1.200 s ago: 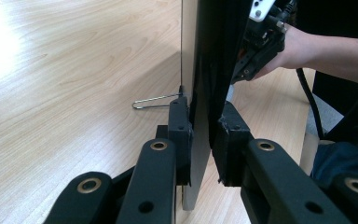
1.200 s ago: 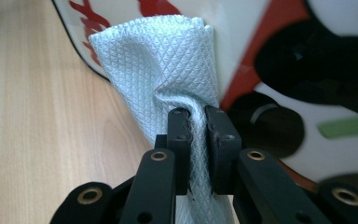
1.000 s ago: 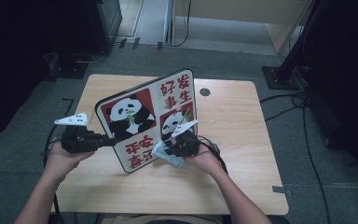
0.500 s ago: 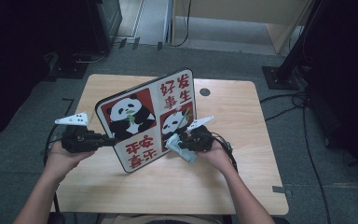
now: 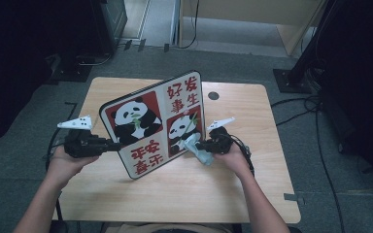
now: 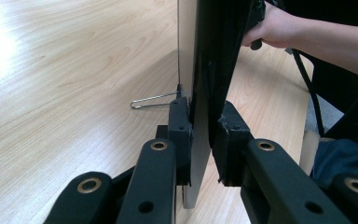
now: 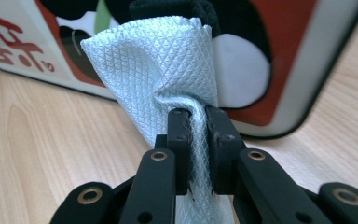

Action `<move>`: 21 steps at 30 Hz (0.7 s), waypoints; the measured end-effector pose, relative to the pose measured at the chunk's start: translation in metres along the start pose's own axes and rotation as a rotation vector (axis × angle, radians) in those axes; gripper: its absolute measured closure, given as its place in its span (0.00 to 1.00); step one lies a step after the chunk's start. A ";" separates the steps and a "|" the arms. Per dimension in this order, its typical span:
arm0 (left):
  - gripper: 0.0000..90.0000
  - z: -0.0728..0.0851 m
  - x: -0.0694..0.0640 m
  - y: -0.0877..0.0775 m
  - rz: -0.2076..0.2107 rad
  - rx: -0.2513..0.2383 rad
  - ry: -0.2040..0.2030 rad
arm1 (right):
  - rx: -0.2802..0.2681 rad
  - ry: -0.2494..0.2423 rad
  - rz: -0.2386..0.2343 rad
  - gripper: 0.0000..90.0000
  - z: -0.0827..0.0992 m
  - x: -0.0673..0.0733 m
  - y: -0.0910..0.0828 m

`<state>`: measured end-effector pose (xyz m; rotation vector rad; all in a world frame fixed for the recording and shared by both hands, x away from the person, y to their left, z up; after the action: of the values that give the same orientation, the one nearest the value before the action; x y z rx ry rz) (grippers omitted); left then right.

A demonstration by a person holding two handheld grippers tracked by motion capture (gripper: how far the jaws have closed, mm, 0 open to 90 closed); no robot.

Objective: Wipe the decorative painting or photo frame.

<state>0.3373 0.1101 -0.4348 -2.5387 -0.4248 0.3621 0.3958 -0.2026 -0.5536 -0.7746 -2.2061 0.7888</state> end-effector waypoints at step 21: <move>0.85 -0.002 0.002 0.000 -0.011 -0.016 -0.008 | -0.021 -0.010 -0.047 0.92 -0.009 -0.001 -0.023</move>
<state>0.3399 0.1102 -0.4336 -2.5506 -0.4458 0.3662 0.3964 -0.2154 -0.5320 -0.7281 -2.2364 0.7497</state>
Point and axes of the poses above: each handheld gripper's, and its own axes: y roughly forward along the jaws, z roughly out of its underside, x roughly to its left, the point moved 9 cm from there along y, roughly forward along the jaws, and after that the axes turned 10 degrees about y, right-handed, at the moved point
